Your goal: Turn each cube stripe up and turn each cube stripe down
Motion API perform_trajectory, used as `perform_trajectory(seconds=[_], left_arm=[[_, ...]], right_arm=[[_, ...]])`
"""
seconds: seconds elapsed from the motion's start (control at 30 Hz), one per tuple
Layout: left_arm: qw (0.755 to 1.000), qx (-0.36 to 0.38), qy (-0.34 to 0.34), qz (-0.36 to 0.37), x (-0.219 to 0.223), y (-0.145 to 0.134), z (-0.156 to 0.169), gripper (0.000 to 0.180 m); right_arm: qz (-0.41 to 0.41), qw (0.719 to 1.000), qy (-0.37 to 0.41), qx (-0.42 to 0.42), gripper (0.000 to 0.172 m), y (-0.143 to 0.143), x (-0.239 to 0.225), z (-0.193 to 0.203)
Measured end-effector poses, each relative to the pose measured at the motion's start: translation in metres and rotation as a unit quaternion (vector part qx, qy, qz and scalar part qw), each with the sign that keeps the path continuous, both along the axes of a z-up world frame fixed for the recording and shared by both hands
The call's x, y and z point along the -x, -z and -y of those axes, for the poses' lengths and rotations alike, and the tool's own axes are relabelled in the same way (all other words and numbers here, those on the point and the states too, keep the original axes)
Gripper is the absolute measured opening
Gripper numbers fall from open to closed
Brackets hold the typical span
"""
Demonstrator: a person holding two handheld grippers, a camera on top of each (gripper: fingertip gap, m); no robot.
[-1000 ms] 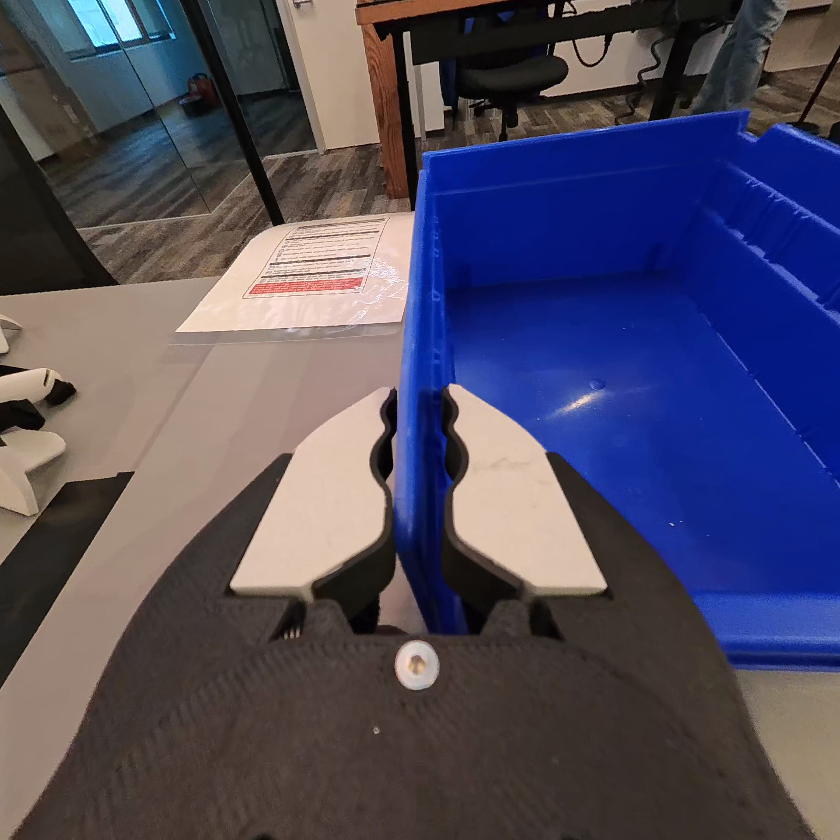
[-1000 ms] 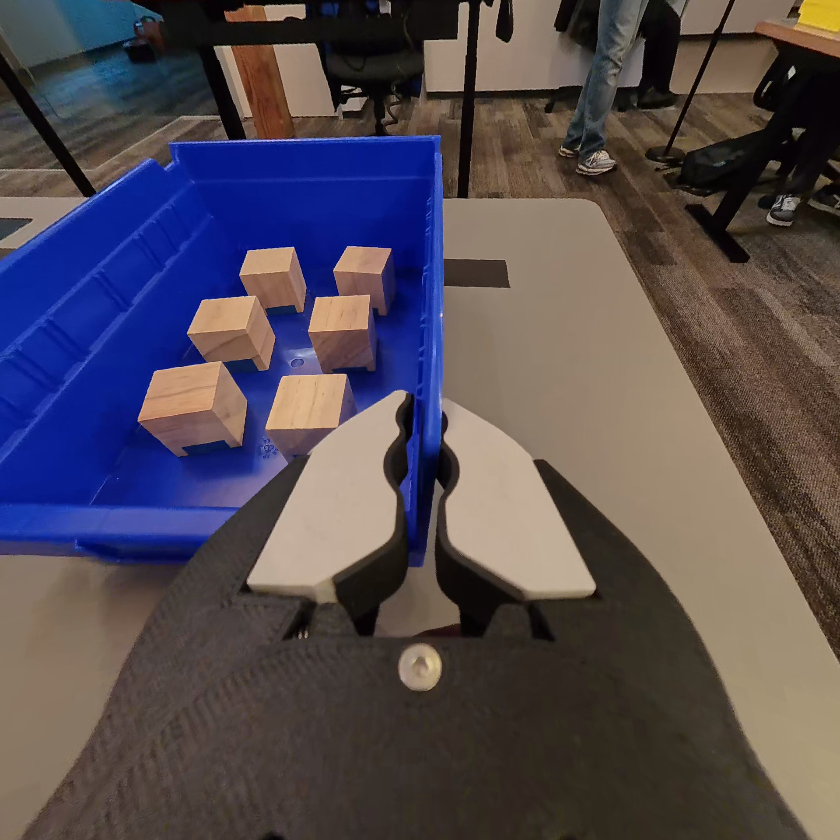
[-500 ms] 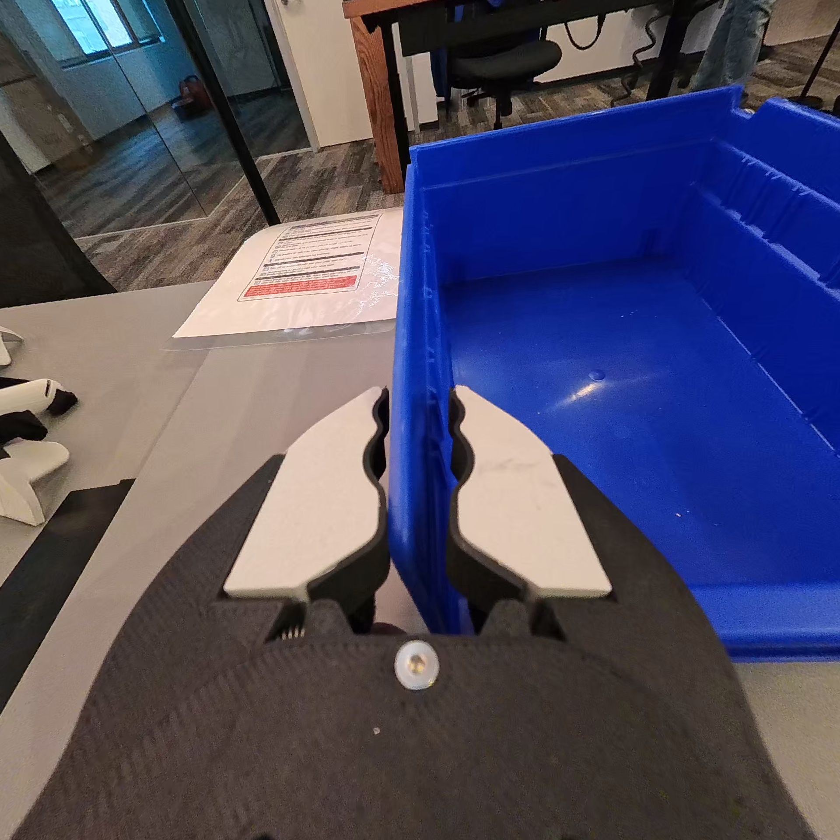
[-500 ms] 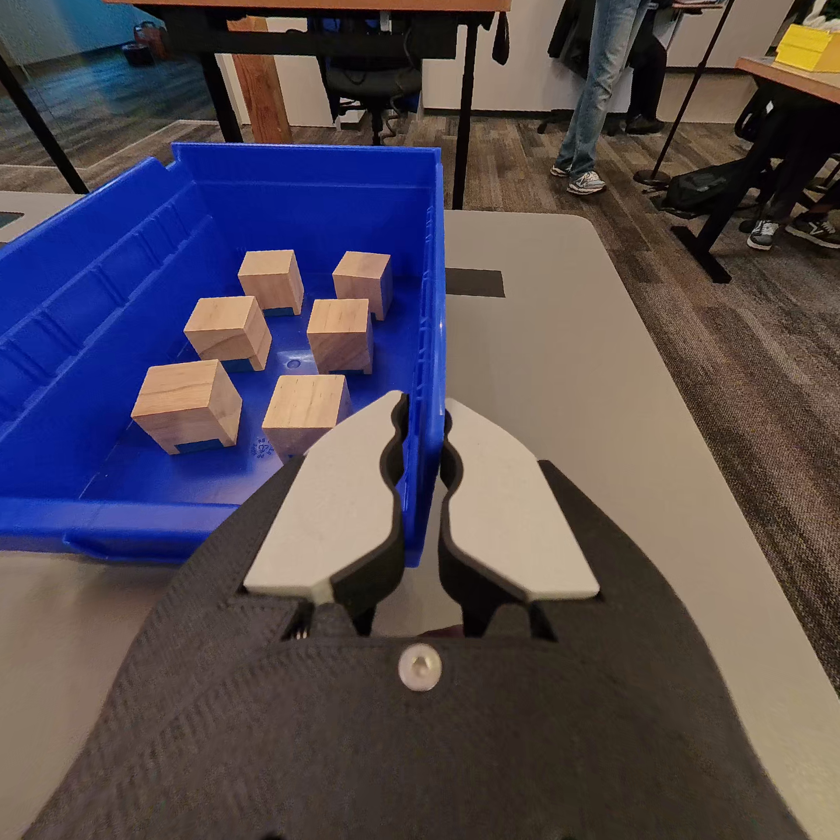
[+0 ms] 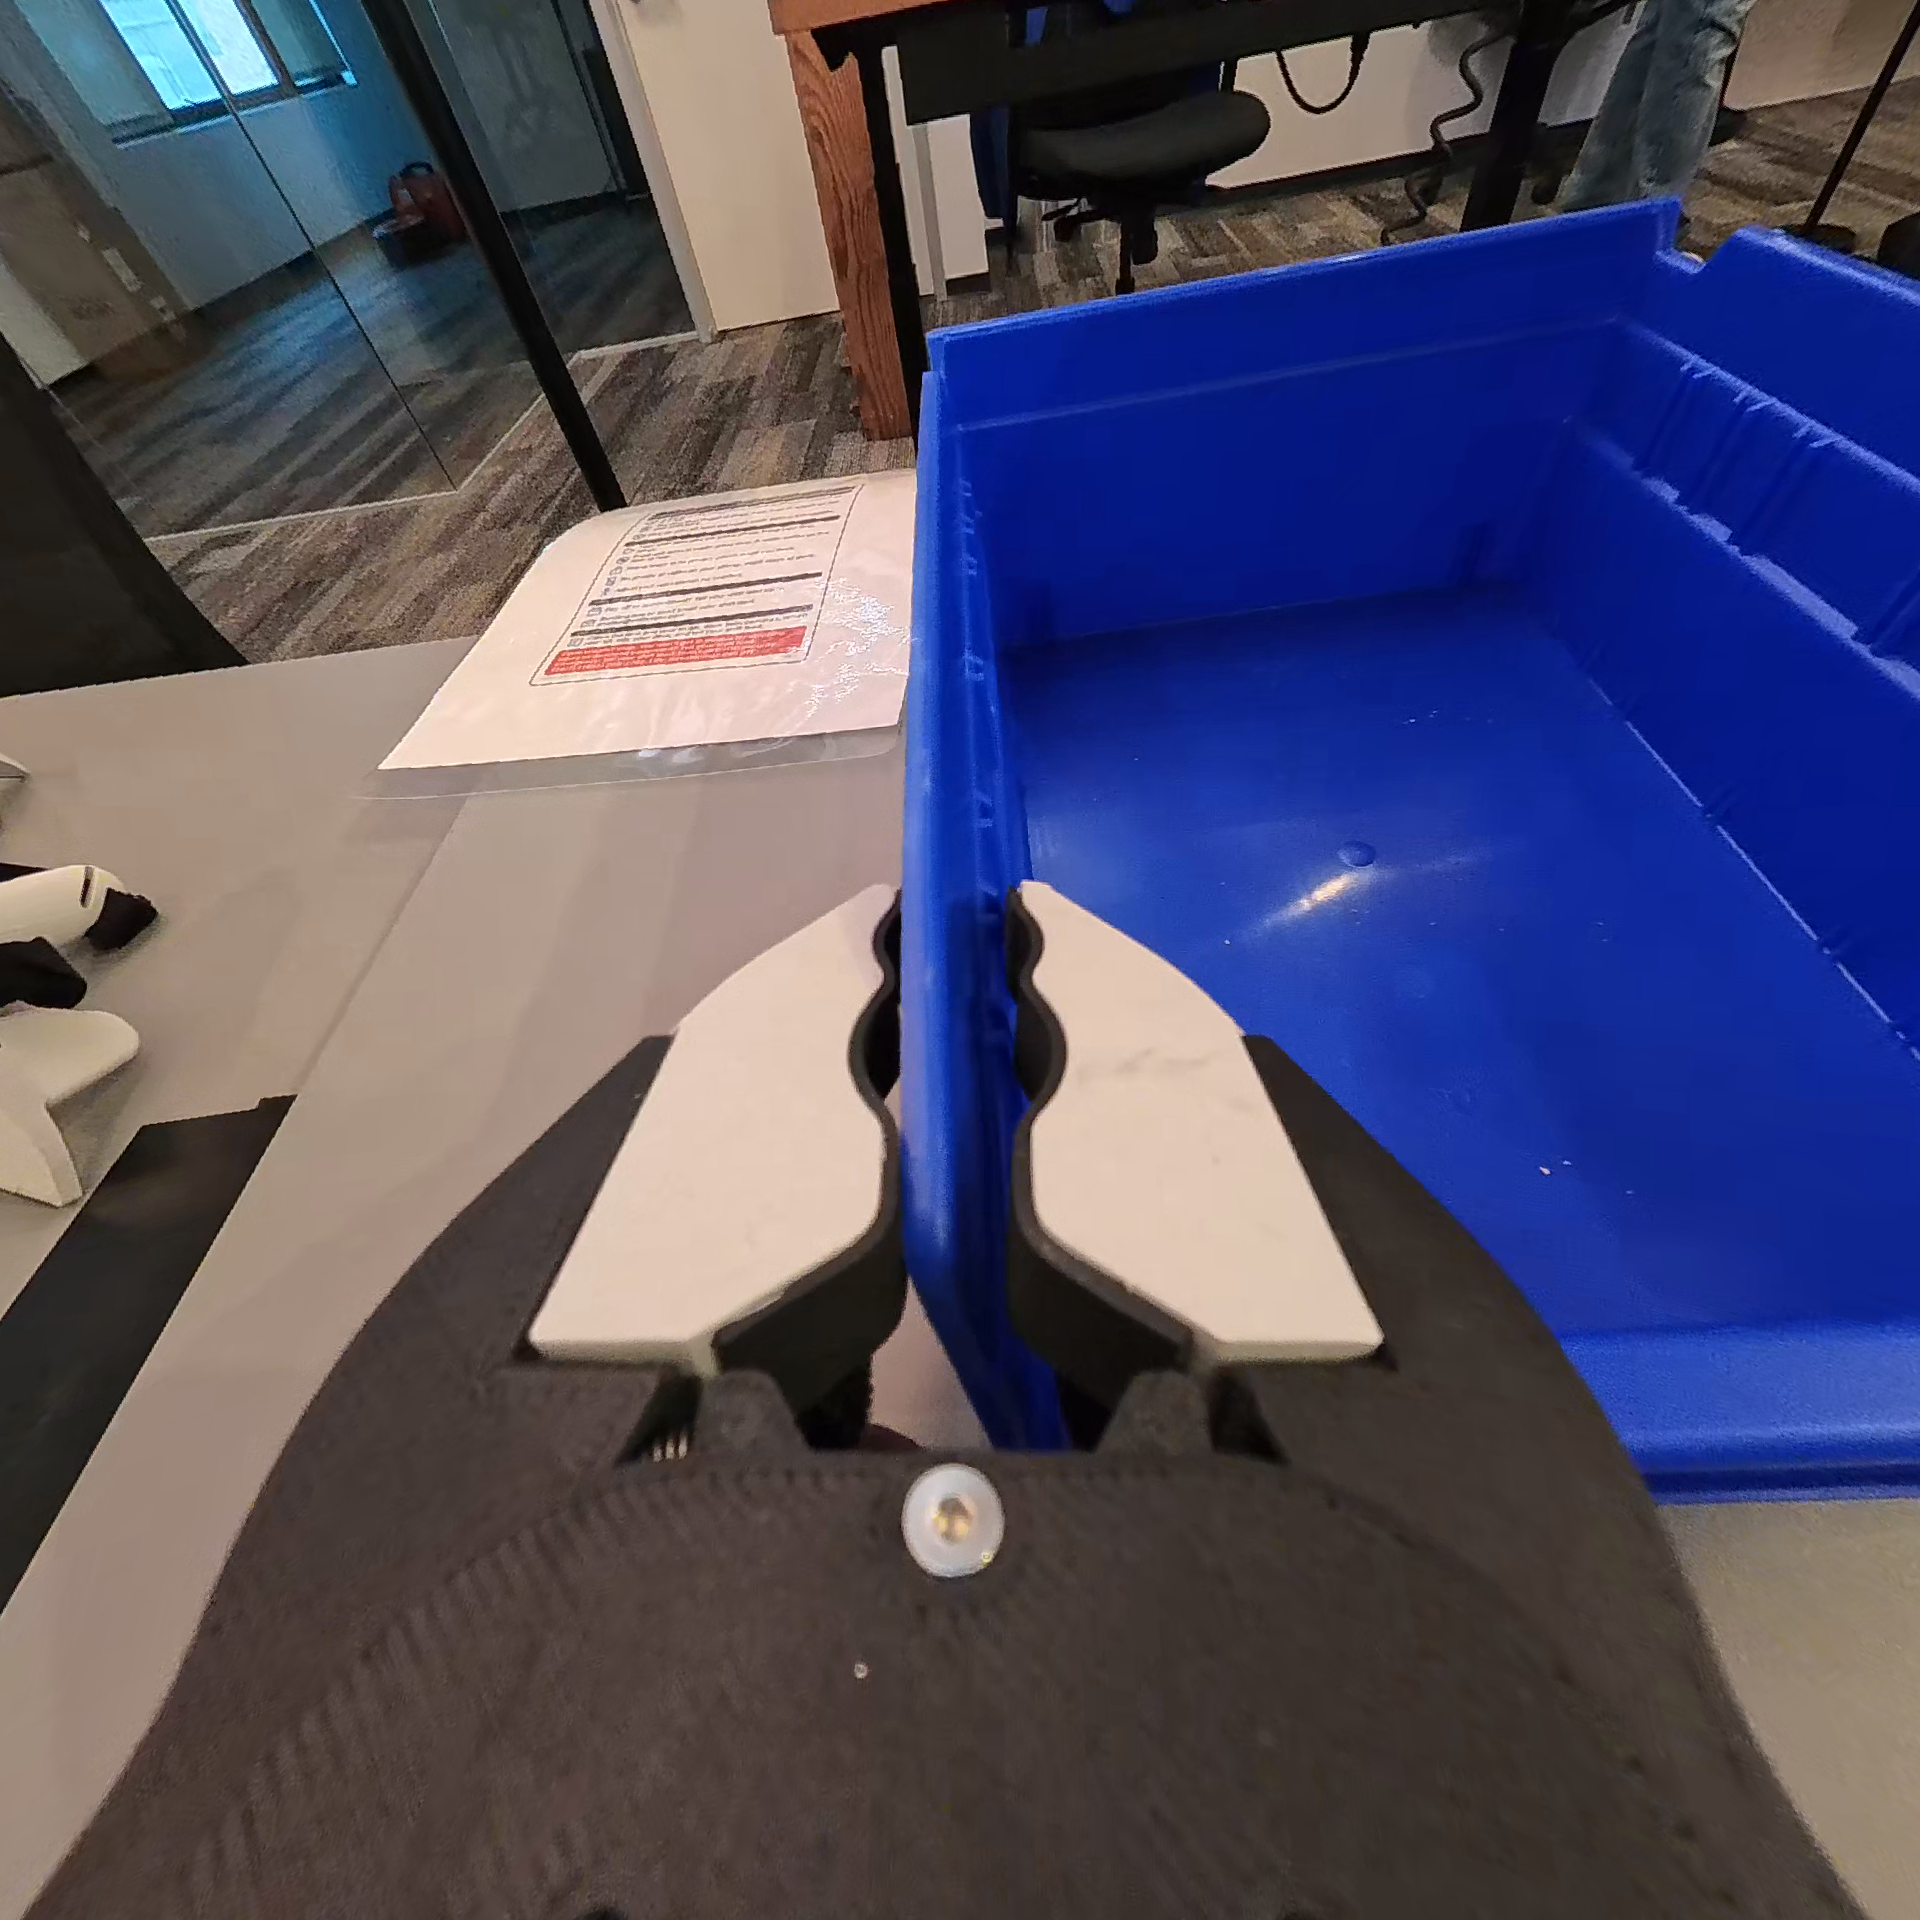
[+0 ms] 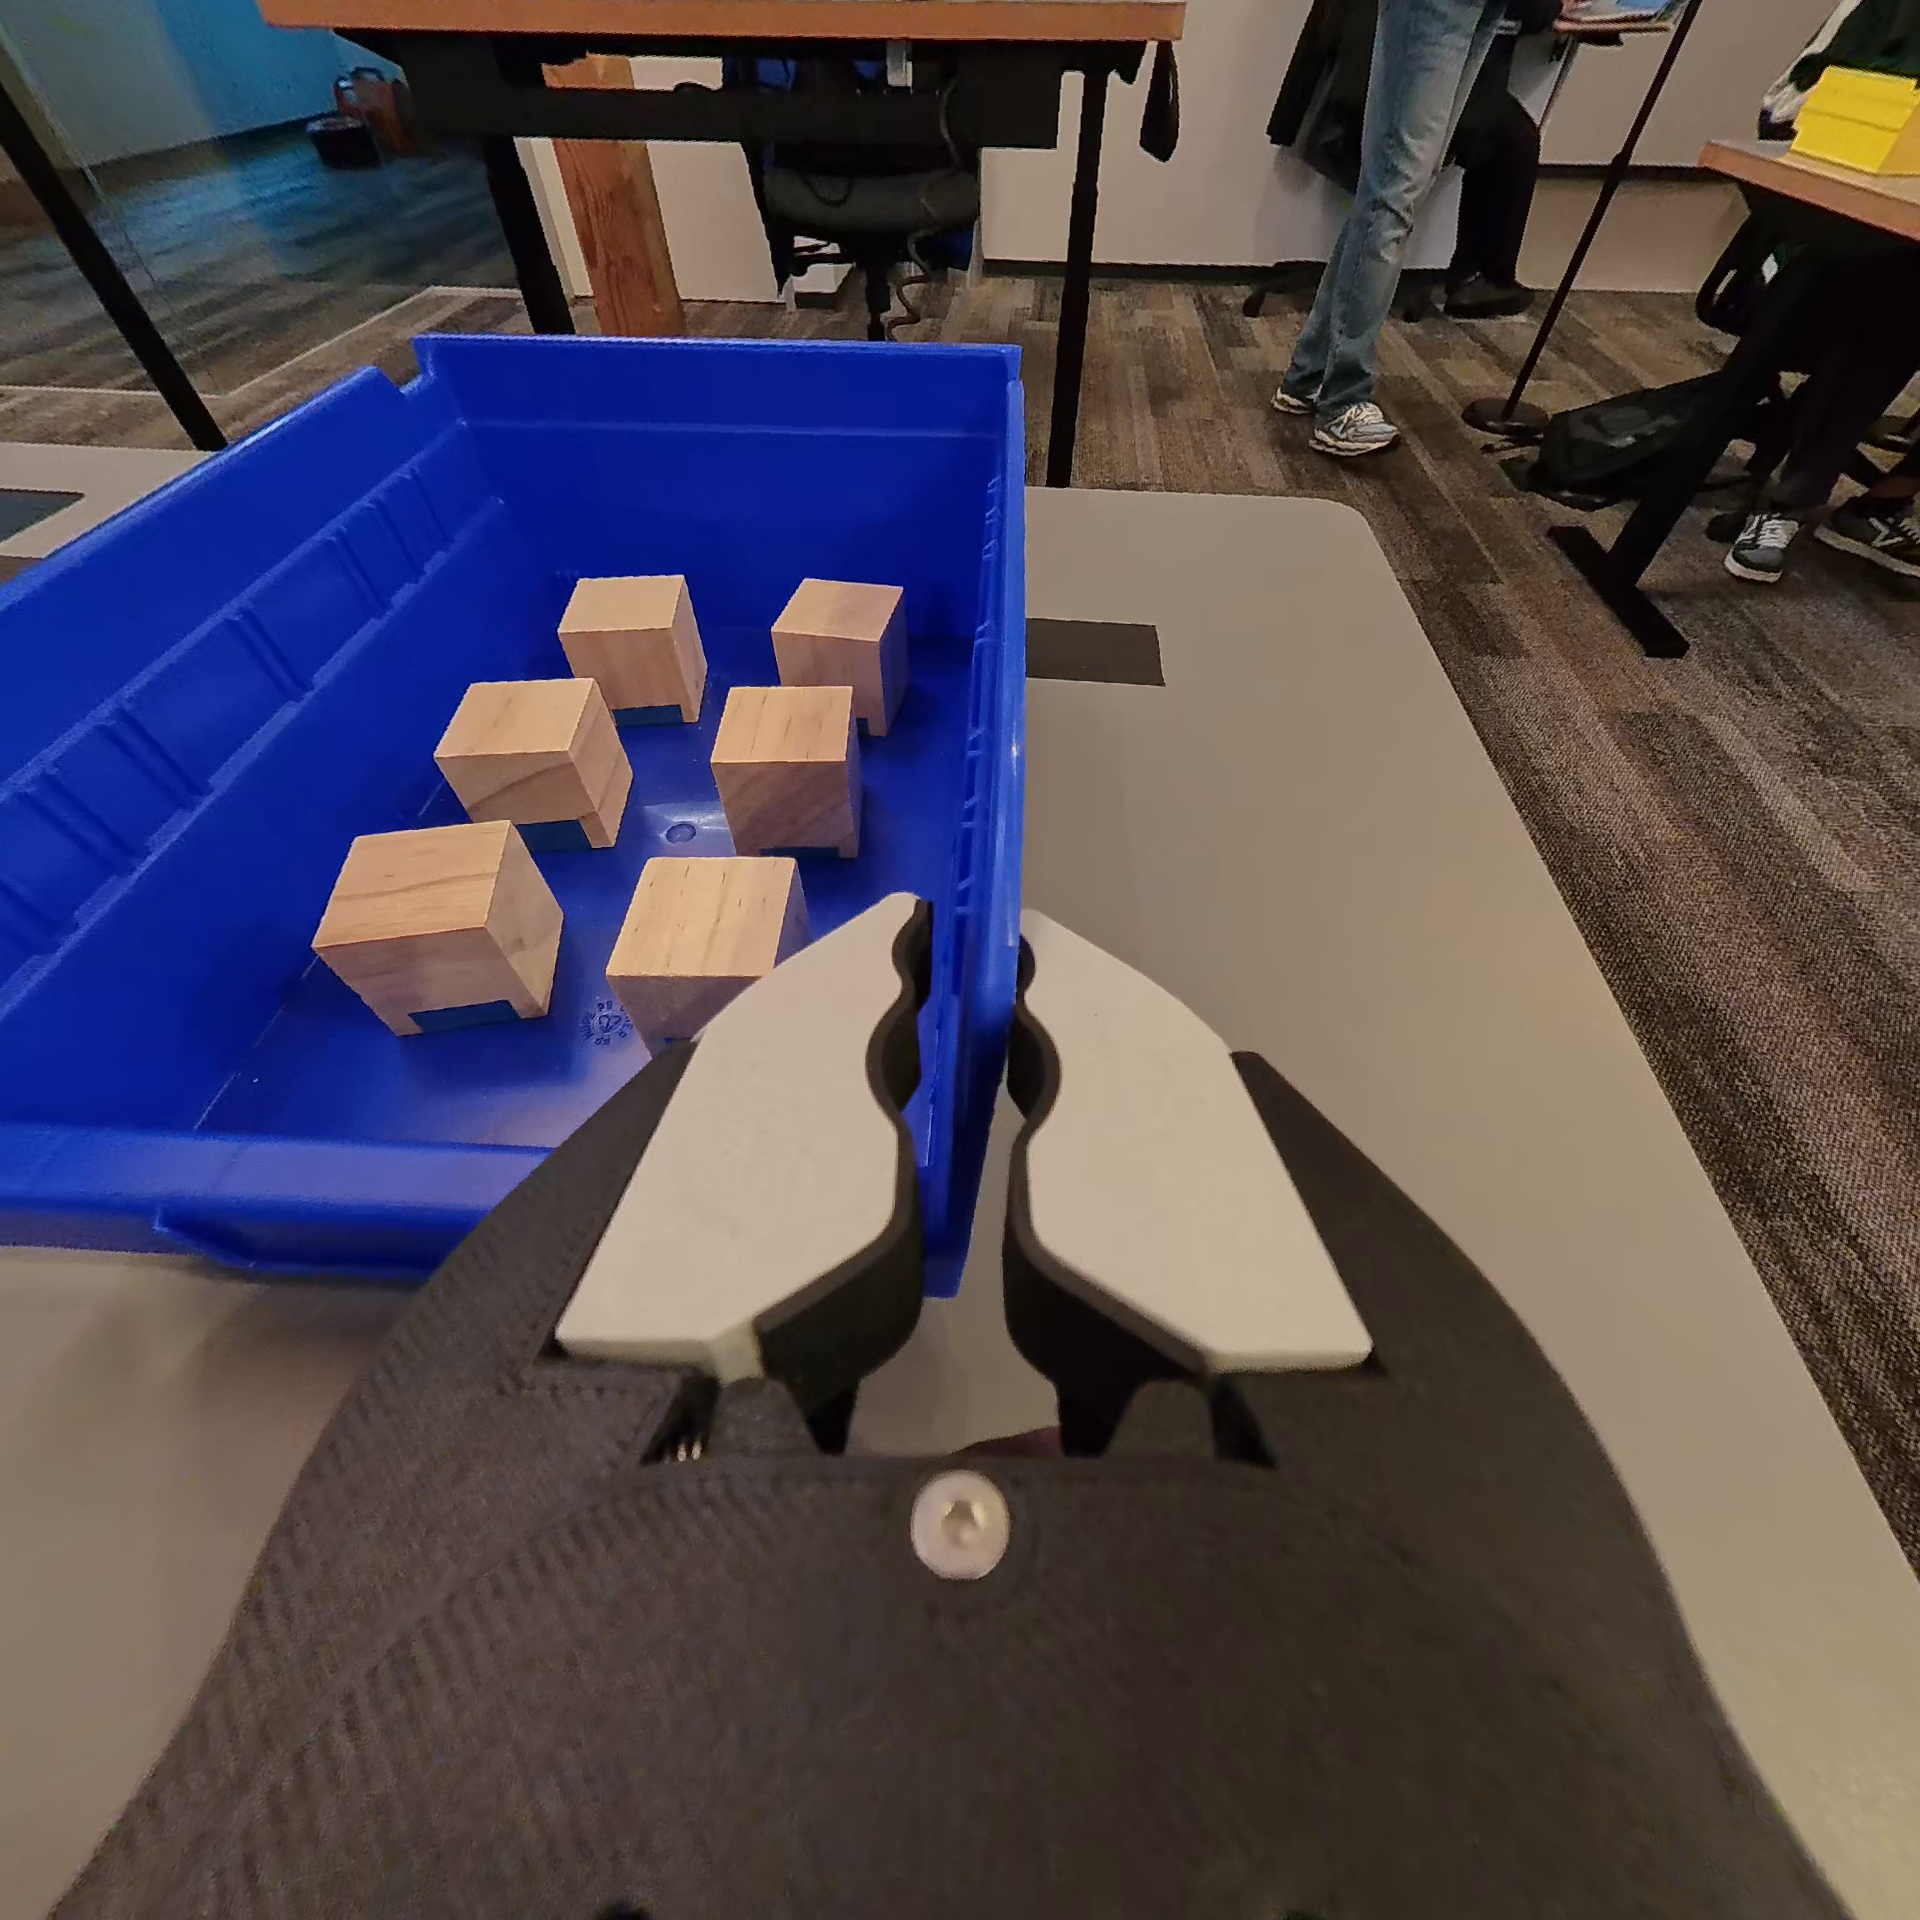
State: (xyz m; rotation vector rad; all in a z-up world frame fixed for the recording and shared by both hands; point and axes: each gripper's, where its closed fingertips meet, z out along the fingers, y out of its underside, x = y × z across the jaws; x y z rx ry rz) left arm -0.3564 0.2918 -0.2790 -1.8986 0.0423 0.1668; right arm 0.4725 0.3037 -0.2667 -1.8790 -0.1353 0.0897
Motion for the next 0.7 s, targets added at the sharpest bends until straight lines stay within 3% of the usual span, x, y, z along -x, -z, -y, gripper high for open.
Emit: perform_trajectory(seconds=[0.3,0.7], left_arm=[[1.0,0.0,0.009,0.004,-0.0021,0.0003,0.0001,0.014],[1.0,-0.003,0.005,-0.007,-0.0019,-0.0006,0.0,0.022]], right_arm=[[0.006,1.0,-0.005,0.0,0.015,0.0007,0.0017,0.0002],[0.04,0.999,0.002,0.004,0.026,0.0032,0.0031,-0.0003]])
